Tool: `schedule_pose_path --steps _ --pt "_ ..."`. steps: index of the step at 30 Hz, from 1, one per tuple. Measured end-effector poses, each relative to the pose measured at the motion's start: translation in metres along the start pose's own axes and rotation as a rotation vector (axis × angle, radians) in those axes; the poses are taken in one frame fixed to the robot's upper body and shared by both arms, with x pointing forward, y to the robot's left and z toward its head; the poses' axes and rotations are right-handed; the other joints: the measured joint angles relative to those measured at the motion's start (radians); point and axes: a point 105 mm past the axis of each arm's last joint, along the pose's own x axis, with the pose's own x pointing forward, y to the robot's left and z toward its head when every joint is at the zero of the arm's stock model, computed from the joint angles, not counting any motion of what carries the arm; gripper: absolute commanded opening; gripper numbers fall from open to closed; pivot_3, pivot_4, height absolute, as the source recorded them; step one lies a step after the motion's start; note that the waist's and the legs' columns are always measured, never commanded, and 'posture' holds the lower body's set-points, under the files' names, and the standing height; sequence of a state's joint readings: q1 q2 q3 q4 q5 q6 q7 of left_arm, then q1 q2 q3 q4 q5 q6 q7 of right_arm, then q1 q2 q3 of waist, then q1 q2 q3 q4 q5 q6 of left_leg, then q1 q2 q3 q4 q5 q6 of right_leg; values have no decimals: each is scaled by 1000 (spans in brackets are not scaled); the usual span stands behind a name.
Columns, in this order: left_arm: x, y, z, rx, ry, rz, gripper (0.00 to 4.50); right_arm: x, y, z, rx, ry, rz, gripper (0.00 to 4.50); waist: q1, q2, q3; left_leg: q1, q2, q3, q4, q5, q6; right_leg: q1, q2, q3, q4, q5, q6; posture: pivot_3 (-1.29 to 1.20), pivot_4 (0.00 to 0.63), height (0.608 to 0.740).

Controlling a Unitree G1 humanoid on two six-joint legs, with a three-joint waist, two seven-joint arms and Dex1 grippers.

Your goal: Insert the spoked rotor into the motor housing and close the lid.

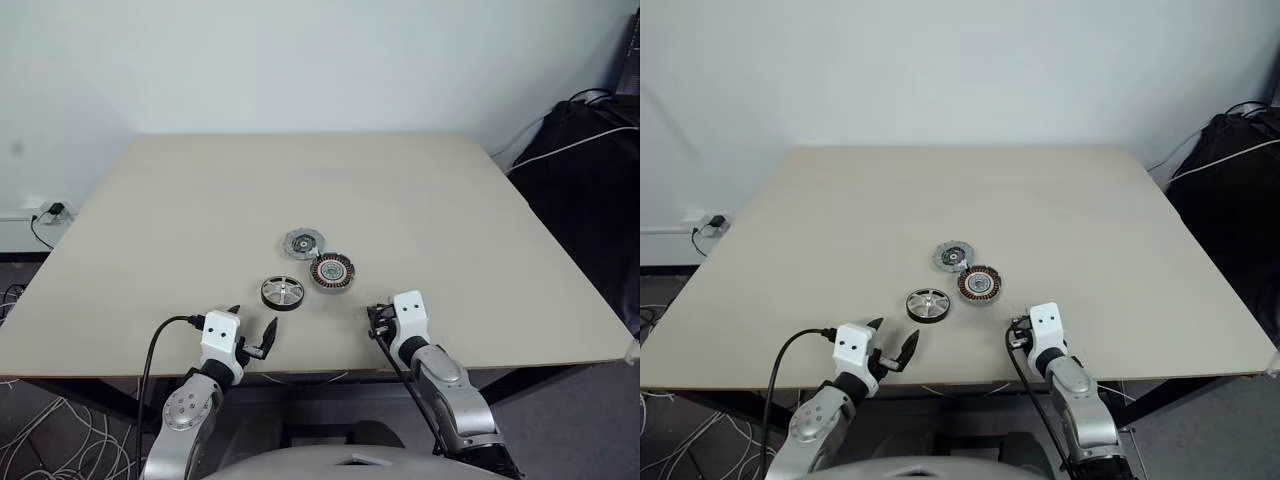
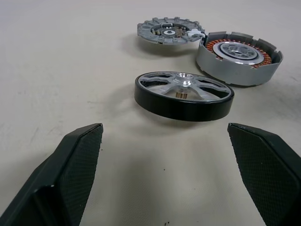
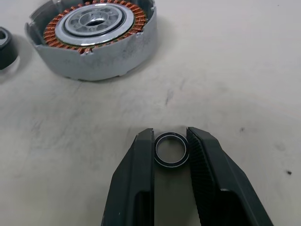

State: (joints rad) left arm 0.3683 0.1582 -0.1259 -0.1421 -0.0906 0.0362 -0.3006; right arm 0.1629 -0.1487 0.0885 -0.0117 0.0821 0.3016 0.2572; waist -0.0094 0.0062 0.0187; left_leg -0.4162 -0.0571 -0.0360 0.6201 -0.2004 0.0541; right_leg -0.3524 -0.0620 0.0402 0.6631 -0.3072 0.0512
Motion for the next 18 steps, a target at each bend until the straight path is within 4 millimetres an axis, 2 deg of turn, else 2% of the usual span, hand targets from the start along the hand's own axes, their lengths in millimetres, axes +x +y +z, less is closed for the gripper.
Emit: schedule_pose_path --steps 3,6,9,11,15,18 --pt "1 0 2 2 -3 -1 4500 -2 1 3 2 0 3 673 -1 1 1 0 0 0 0 0 0 0 0 0 0 0 0 0 0 740" --pt "3 0 6 4 -10 -4 4500 -1 5 22 -7 -48 11 673 -3 1 1 0 0 0 0 0 0 -1 0 0 1 0 0 0 0 740" --pt "4 0 7 5 -11 -5 4500 9 10 54 -41 -122 21 673 -2 1 1 0 0 0 0 0 0 -1 0 0 1 0 0 0 0 740" --pt "4 0 7 4 -11 -4 4500 14 16 67 -70 -142 40 673 -1 1 1 0 0 0 0 0 0 -1 1 0 1 0 0 0 0 740" --pt "4 -1 6 -2 -11 1 4500 34 35 84 -125 -153 97 673 -2 1 1 0 0 0 0 0 0 -1 1 0 1 0 0 0 0 740" --pt "4 -2 7 -7 -14 4 4500 46 43 87 -159 -138 125 673 -1 1 1 0 0 0 0 0 0 -1 1 0 1 1 0 0 0 740"
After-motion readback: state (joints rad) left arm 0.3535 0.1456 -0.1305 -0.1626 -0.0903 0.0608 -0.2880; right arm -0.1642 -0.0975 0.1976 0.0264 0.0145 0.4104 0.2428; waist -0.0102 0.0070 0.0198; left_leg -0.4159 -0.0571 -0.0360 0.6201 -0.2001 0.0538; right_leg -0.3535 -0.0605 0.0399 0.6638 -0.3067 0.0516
